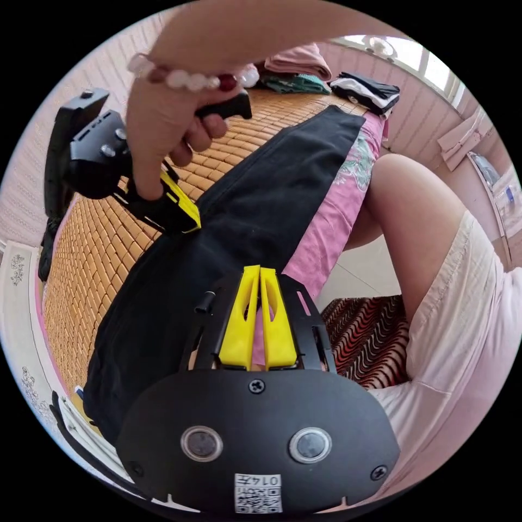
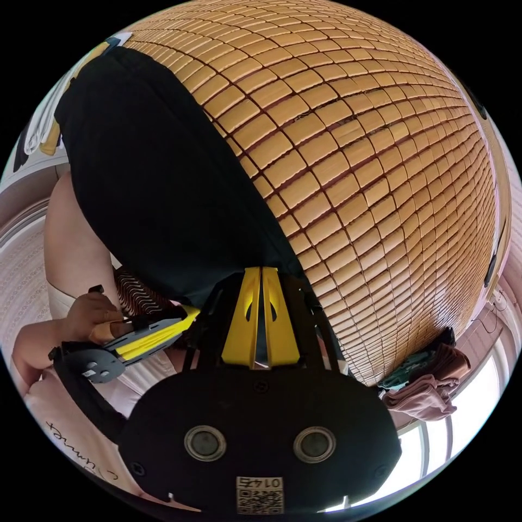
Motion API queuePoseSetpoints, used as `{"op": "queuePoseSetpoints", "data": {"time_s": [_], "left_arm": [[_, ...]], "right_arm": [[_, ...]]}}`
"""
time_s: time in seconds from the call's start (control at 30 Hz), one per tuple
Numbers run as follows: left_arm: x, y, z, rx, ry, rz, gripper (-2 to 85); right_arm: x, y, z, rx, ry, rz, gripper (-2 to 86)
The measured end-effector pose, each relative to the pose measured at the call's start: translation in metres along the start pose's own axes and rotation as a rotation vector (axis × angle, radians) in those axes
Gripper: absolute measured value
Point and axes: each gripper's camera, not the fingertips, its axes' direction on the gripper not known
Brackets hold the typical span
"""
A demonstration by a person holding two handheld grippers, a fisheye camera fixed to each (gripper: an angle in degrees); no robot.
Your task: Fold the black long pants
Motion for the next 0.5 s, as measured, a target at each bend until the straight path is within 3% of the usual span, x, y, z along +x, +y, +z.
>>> {"op": "queuePoseSetpoints", "data": {"time_s": [0.2, 0.5], "left_arm": [[-0.009, -0.017, 0.014, -0.043, 0.083, 0.047, -1.0], [-0.003, -0.039, 0.032, -0.109, 0.051, 0.154, -1.0]], "right_arm": [[0.01, 0.005, 0.001, -0.073, 0.022, -0.036, -0.9], [0.042, 0.054, -0.002, -0.144, 0.002, -0.069, -0.9]]}}
